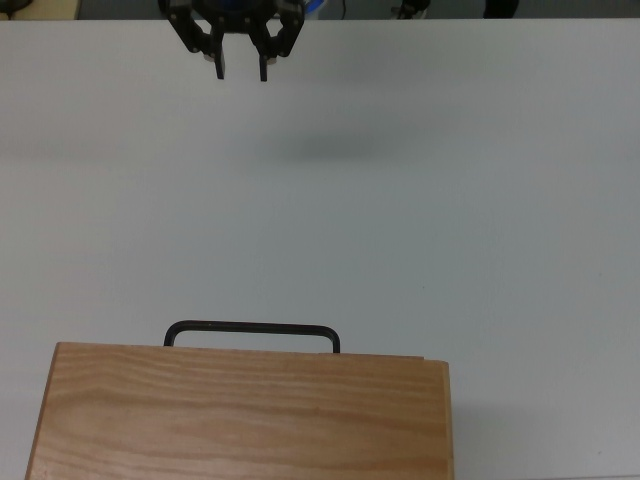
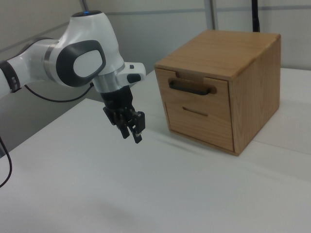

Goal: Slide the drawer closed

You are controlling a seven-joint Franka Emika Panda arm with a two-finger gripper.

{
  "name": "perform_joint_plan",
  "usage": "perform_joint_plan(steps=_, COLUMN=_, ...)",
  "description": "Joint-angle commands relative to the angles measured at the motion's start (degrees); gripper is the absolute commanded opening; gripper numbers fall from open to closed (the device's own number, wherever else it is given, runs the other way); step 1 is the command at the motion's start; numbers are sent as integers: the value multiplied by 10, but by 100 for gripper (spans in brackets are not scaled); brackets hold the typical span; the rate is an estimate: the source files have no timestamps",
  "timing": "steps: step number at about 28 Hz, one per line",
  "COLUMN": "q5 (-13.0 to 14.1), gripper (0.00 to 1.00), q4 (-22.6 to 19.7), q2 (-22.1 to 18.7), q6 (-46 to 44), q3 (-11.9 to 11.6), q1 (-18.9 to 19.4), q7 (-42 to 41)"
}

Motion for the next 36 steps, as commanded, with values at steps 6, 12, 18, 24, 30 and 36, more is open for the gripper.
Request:
perform_joint_plan(steps=6, q5=8, gripper=100, q4=-18, q2=-31, q6=-26, q3=-5, q1=-4, q7=-46)
perform_joint_plan(steps=12, q5=8, gripper=100, q4=-19, q2=-36, q6=-38, q3=-6, q1=-4, q7=-45)
perform_joint_plan(steps=18, q5=7, gripper=100, q4=-18, q2=-34, q6=-36, q3=-6, q1=-4, q7=-40)
perform_joint_plan(steps=24, q5=8, gripper=100, q4=-19, q2=-32, q6=-33, q3=-6, q1=-5, q7=-39)
perform_joint_plan(steps=30, q5=8, gripper=100, q4=-18, q2=-29, q6=-33, q3=-6, q1=-4, q7=-37)
perform_joint_plan(steps=36, q5=8, gripper=100, q4=-18, q2=-29, q6=-37, q3=-6, q1=-4, q7=-36)
